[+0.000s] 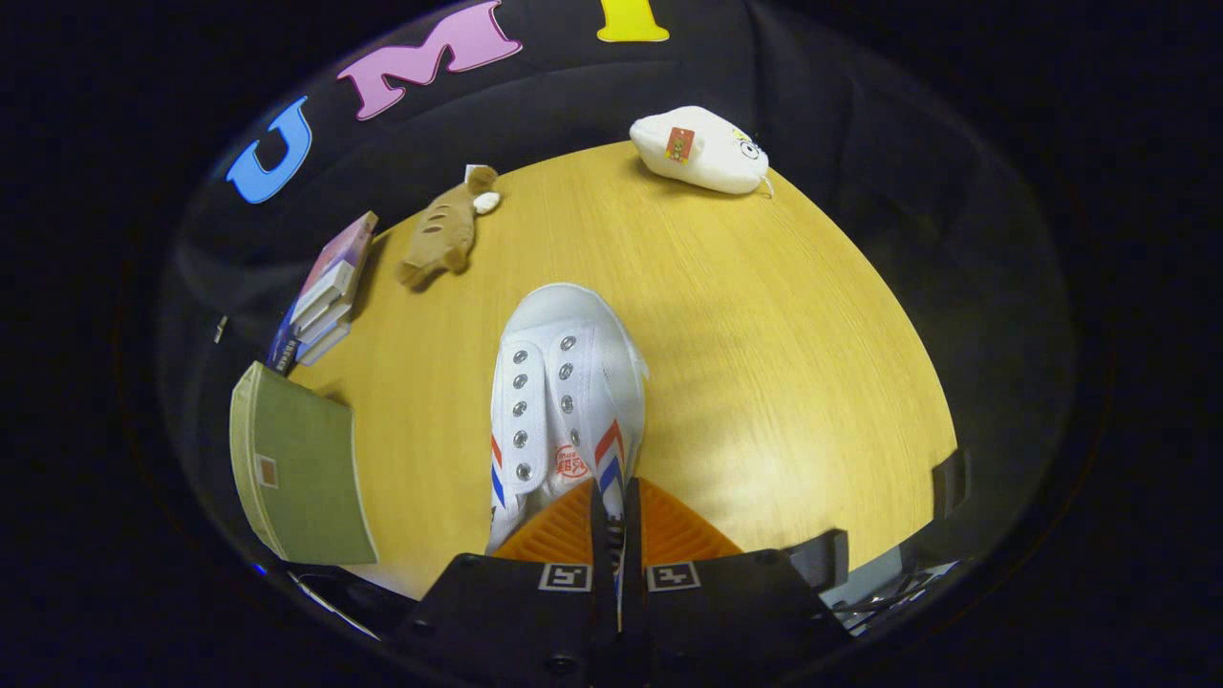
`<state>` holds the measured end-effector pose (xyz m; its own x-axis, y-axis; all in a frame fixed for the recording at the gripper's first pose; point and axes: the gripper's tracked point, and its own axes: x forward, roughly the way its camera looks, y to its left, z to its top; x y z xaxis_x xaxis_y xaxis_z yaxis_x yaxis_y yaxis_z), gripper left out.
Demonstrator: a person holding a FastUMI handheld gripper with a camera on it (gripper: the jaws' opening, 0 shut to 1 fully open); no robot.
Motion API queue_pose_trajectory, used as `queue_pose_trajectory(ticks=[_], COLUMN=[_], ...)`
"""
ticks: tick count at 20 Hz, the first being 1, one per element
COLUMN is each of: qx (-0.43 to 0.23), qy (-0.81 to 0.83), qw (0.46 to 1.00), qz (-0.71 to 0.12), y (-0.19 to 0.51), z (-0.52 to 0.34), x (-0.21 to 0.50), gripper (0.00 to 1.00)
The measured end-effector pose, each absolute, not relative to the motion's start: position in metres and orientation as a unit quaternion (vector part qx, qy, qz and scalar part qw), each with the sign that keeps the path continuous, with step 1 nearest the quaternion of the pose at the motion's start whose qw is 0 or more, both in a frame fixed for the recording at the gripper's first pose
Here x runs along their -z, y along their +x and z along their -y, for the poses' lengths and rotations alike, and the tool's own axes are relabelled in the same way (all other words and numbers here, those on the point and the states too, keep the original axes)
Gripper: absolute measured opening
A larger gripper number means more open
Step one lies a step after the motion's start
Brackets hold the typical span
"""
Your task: Open the storage box then place both shoes into the box .Put the left shoe in first, then the right shoe, with the right side of both shoes facing outward in a uniform manner.
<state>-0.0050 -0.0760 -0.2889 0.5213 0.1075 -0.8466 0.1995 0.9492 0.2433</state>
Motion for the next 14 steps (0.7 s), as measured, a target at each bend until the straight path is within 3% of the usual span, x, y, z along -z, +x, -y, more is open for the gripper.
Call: queue_pose_trajectory(ticks=[14], qx=[-0.076], qy=[0.235], qw=[0.866], qz=[-0.435], y=[-0.044], z=[-0.172], x=[0.144], gripper=[0.06])
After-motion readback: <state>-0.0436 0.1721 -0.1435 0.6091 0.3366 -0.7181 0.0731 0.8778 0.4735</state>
